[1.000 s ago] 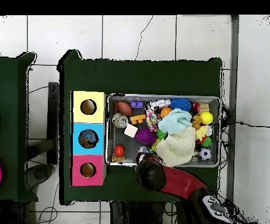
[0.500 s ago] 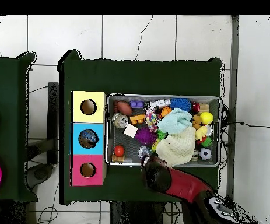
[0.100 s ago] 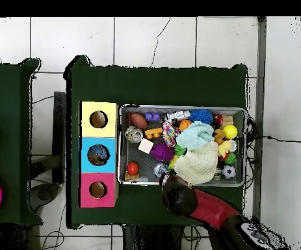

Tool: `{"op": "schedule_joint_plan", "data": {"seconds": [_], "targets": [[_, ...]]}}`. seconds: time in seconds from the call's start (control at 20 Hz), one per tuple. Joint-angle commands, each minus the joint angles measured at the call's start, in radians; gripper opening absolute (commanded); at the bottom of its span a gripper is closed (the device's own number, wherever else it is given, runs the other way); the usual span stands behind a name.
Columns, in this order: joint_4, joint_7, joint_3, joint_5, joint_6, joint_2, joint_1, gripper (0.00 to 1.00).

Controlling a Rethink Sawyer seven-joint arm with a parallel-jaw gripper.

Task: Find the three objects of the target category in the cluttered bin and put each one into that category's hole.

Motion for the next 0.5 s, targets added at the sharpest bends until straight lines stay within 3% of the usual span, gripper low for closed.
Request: {"op": "schedule_joint_plan", "data": {"seconds": [0.05,0.5], "targets": [[0.094,0.235,0.182,0.072,-0.016,-0.034,-0.07,1.0],[0.151,0.233,0.255,0.097,-0.022,-0.073,-0.135,1.0]]}}
